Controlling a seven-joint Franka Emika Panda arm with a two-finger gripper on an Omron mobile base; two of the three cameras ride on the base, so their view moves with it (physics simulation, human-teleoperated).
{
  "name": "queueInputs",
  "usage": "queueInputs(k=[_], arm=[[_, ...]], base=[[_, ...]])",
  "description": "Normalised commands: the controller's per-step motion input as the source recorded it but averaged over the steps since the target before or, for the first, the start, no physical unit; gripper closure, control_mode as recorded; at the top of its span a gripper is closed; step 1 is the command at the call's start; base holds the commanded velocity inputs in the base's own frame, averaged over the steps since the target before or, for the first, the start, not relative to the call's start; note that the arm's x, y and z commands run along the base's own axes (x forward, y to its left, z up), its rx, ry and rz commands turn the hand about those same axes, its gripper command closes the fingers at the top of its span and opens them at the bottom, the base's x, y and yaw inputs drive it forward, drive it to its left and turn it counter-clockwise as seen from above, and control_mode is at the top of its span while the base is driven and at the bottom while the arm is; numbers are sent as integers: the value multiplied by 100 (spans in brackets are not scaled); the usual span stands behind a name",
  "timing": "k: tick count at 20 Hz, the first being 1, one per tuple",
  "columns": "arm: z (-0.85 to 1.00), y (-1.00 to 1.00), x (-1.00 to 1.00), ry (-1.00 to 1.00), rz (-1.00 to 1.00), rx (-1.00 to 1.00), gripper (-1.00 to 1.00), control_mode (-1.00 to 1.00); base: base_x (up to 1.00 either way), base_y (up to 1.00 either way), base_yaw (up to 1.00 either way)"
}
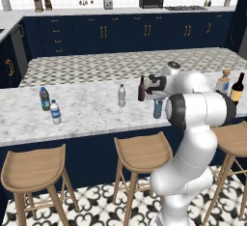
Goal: Move the plastic bottles in the middle to the plastics group, and the glass bottles in the middle to the glass group.
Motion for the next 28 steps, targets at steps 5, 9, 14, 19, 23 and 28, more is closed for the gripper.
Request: queueInputs(k=[5,9,14,19,23,28], arm=[[30,86,-42,0,19,0,100,-100],[2,100,-12,0,21,0,100,-100],[0,100,-1,0,21,0,100,-100],[0,100,0,0,19,0,100,-100],[1,100,0,0,15,-1,100,-100],[0,100,0,0,11,-1,100,-100]], base=[[0,0,0],[0,0,0],[0,0,0],[0,0,0],[0,0,0],[0,0,0]])
